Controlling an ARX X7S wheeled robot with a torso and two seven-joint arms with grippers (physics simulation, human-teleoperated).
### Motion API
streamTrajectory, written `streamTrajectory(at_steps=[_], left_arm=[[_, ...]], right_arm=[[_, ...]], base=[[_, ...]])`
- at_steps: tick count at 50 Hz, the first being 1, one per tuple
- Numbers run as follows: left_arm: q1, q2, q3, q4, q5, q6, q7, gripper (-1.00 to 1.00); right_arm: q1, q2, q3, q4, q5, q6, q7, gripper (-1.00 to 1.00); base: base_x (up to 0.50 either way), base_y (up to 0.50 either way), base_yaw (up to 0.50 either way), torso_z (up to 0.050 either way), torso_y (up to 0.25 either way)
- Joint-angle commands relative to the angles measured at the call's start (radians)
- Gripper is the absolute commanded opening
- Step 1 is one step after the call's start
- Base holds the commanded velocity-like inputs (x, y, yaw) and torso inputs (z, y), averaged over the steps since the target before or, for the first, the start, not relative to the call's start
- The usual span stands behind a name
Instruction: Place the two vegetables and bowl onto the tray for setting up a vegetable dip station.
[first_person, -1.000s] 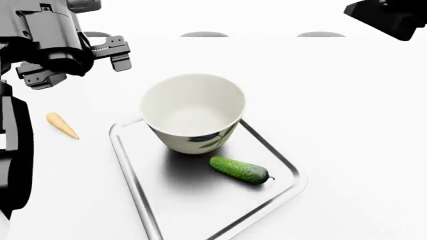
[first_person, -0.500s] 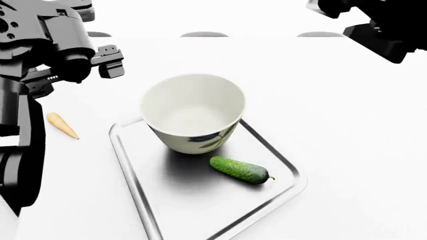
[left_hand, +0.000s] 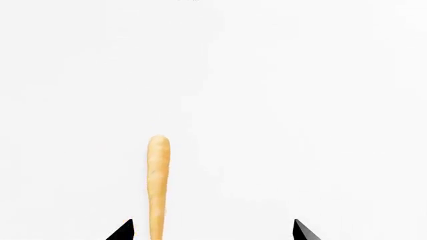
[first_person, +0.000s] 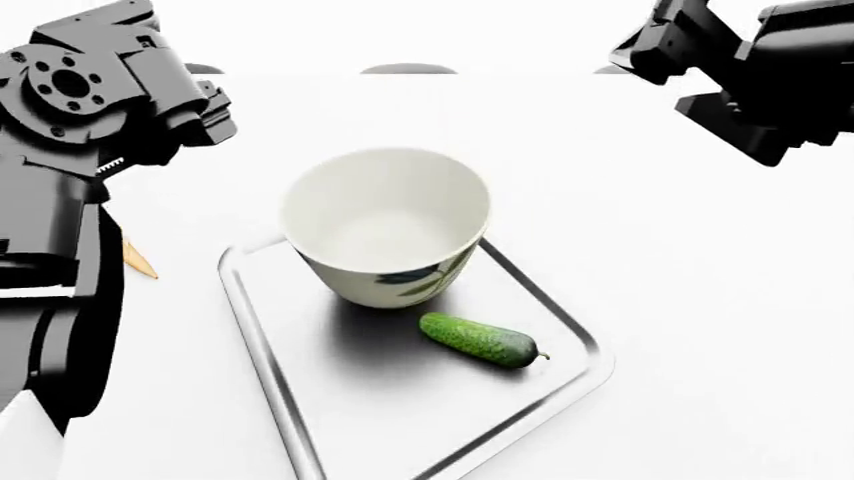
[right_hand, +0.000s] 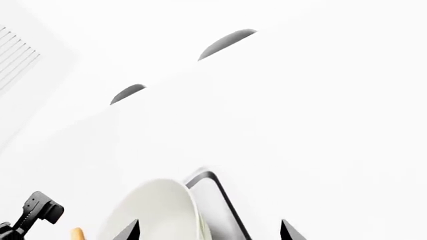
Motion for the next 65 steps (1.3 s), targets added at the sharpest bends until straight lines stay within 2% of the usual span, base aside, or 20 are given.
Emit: streamTrajectory(at_steps=[1,10,15,17,21,26,27,34,41,49,50,53,61,65], left_arm=[[-0.032,0.060,-0.025,-0.209,0.203,0.204,0.170,1.00],[-0.026,0.061,-0.254,-0.209,0.527,0.287,0.194,1.00],[-0.035,0.070,-0.342,-0.209,0.663,0.250,0.227,1.00],[-0.031,0.075,-0.365,-0.209,0.713,0.237,0.273,1.00],[-0.012,0.077,-0.459,-0.209,0.769,0.221,0.313,1.00],[0.018,0.083,-0.499,-0.209,0.866,0.167,0.400,1.00],[0.024,0.087,-0.488,-0.209,0.890,0.160,0.438,1.00],[0.044,0.060,-0.533,-0.209,0.947,0.158,0.437,1.00],[0.011,0.023,-0.487,-0.209,1.001,0.115,0.438,1.00],[0.001,0.024,-0.452,-0.209,1.013,0.071,0.484,1.00],[0.011,0.033,-0.449,-0.209,1.003,0.027,0.539,1.00],[0.036,0.042,-0.453,-0.209,0.992,0.004,0.580,1.00],[0.124,0.047,-0.448,-0.209,0.997,-0.080,0.624,1.00],[0.146,0.034,-0.454,-0.209,0.999,-0.060,0.610,1.00]], right_arm=[[-0.062,0.023,-0.007,0.025,-0.046,0.003,-0.071,1.00],[-0.061,0.000,-0.020,0.101,-0.083,0.017,-0.118,1.00],[-0.070,-0.008,-0.025,0.107,-0.092,0.017,-0.125,1.00],[-0.081,0.001,-0.022,0.094,-0.088,0.010,-0.124,1.00],[-0.101,0.016,-0.018,0.077,-0.086,-0.005,-0.122,1.00],[-0.124,0.019,-0.017,0.073,-0.094,-0.018,-0.134,1.00],[-0.125,0.016,-0.019,0.076,-0.097,-0.013,-0.142,1.00],[-0.156,0.023,-0.017,0.076,-0.109,-0.030,-0.166,1.00],[-0.180,0.037,-0.011,0.067,-0.106,-0.043,-0.177,1.00],[-0.178,0.033,-0.008,0.063,-0.104,-0.046,-0.176,1.00],[-0.180,0.034,-0.006,0.061,-0.104,-0.048,-0.178,1.00],[-0.182,0.028,-0.007,0.062,-0.110,-0.050,-0.182,1.00],[-0.207,0.023,-0.012,0.073,-0.128,-0.052,-0.217,1.00],[-0.219,0.027,-0.011,0.074,-0.130,-0.059,-0.224,1.00]], base=[[0.00,0.00,0.00,0.000,0.000],[0.00,0.00,0.00,0.000,0.000],[0.00,0.00,0.00,0.000,0.000],[0.00,0.00,0.00,0.000,0.000],[0.00,0.00,0.00,0.000,0.000],[0.00,0.00,0.00,0.000,0.000],[0.00,0.00,0.00,0.000,0.000],[0.00,0.00,0.00,0.000,0.000],[0.00,0.00,0.00,0.000,0.000],[0.00,0.00,0.00,0.000,0.000],[0.00,0.00,0.00,0.000,0.000],[0.00,0.00,0.00,0.000,0.000],[0.00,0.00,0.00,0.000,0.000],[0.00,0.00,0.00,0.000,0.000]])
